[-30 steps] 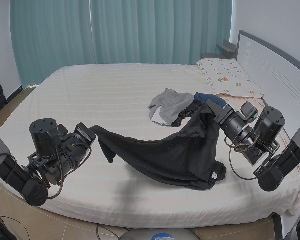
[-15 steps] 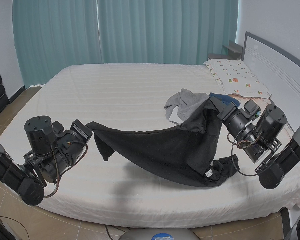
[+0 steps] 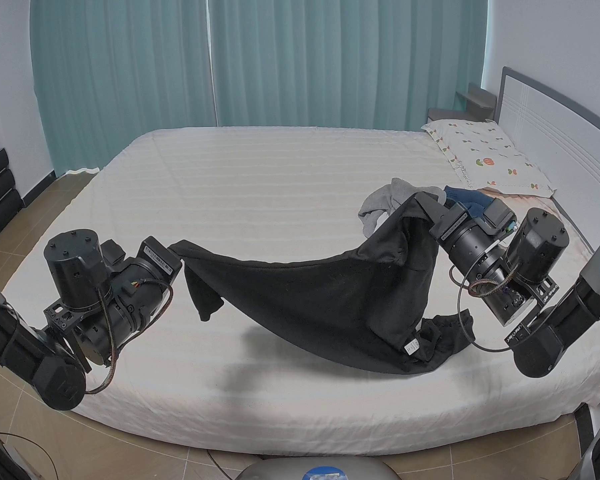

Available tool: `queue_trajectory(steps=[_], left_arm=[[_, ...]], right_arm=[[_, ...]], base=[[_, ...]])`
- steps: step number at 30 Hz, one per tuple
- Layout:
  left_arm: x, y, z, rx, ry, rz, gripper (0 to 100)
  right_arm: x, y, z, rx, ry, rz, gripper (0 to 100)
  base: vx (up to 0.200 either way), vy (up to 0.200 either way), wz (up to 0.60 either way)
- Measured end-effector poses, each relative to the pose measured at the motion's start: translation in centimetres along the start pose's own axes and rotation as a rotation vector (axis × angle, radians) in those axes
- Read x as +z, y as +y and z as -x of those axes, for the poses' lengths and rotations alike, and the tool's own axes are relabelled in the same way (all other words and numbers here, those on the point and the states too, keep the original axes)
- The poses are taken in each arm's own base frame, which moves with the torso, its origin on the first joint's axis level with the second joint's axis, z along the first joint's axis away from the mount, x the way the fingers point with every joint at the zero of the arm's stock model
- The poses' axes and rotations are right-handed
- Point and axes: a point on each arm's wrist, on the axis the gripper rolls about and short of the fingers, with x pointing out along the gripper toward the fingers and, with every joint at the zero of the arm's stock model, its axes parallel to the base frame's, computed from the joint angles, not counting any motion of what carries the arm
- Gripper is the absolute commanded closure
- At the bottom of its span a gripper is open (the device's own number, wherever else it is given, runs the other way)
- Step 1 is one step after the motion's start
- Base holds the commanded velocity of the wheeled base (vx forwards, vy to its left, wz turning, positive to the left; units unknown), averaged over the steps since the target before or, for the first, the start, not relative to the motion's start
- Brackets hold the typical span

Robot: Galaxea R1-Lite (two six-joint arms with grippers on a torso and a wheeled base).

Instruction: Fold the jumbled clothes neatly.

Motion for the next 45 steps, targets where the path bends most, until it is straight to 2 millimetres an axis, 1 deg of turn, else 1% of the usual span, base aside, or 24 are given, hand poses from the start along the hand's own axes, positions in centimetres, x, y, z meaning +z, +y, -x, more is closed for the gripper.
queue_trajectory(steps=[7,20,29,32,35,39,45], left_arm=[[0.0,0.0,0.1,0.001,0.002,-0.002,100],[0.0,0.0,0.1,-0.001,0.000,-0.002,100],[-0.2,-0.1,0.3,-0.004,0.007,-0.004,100],[-0.2,-0.3,0.4,-0.009,0.008,-0.007,100],[-0.5,-0.5,0.5,-0.011,0.025,-0.012,100],[-0.8,-0.8,0.9,-0.006,0.048,-0.016,100],[-1.2,-2.2,2.4,-0.027,0.096,-0.022,100]], right_arm=[[0.0,0.5,0.1,0.015,0.001,-0.003,100],[0.1,0.5,0.2,0.018,0.004,-0.003,100],[0.1,0.6,0.4,0.015,0.006,-0.003,100],[0.1,0.9,0.7,0.023,0.007,-0.005,100],[0.4,1.1,1.1,0.022,0.005,-0.002,100],[0.6,2.2,1.8,0.051,0.011,-0.005,100],[1.6,4.2,3.2,0.107,-0.003,-0.010,100]], base=[[0.000,0.200,0.00],[0.000,0.200,0.00],[0.000,0.000,0.00],[0.000,0.000,0.00],[-0.200,0.000,0.00],[-0.200,0.000,0.00],[-0.200,0.000,0.00]])
